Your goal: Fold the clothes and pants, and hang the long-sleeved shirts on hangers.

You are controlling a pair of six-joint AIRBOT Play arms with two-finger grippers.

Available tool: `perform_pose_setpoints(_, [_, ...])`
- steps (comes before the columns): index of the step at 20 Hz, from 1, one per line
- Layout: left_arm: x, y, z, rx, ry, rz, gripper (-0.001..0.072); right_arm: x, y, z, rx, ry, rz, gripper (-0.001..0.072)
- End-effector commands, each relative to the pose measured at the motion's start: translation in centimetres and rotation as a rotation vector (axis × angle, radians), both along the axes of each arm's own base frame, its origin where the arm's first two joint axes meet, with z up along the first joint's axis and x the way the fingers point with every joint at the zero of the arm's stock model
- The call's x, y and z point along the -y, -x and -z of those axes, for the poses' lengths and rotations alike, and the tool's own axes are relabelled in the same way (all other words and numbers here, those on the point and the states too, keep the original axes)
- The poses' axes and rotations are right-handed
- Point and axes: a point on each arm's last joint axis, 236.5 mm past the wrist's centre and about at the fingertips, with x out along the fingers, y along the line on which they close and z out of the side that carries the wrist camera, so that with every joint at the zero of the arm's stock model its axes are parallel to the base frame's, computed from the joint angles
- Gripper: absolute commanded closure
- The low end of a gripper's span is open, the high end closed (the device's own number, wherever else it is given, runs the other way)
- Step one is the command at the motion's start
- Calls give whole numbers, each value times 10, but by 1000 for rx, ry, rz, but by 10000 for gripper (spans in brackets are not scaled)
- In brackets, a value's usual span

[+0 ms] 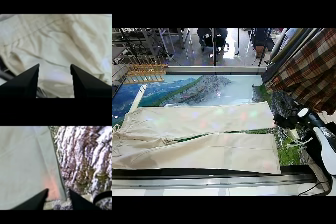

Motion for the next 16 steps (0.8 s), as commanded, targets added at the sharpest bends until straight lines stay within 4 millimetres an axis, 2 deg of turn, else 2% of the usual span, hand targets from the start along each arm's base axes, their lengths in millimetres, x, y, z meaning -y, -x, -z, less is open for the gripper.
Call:
perform_pose_setpoints(1, [-10,55,46,-146,36,-129,307,2,55,-21,-163,53,-102,58])
perform_pose_setpoints(2, [-9,59,57,-146,42,-154,307,0,76,-26,-209,29,-108,126])
perform_pose_setpoints(3, [-10,63,69,-148,41,-177,306,0,97,-30,-239,6,-101,153])
perform_pose_setpoints(5, [-14,67,82,-132,40,-224,306,-1,149,-33,-290,-59,-91,154])
perform_pose_setpoints(6, [-16,66,84,-111,41,-250,306,-2,181,-30,-320,-109,-83,156])
perform_pose_setpoints(7, [-20,64,84,-87,40,-274,307,-6,212,-26,-354,-158,-91,194])
perform_pose_setpoints(8, [-24,60,83,-66,35,-292,306,-11,244,-21,-386,-213,-116,268])
perform_pose_setpoints(9, [-27,59,82,-56,30,-302,306,-19,269,-17,-407,-280,-153,272])
perform_pose_setpoints(10, [-29,58,82,-52,27,-306,307,-28,285,-15,-411,-346,-182,271])
perform_pose_setpoints(11, [-30,58,83,-51,24,-309,307,-32,292,-11,-403,-382,-191,272])
perform_pose_setpoints(13, [-33,57,83,-44,12,-315,306,-37,291,-5,-361,-414,-211,275])
perform_pose_setpoints(16, [-35,57,82,-43,7,-317,307,-43,264,-3,-243,-452,-224,305])
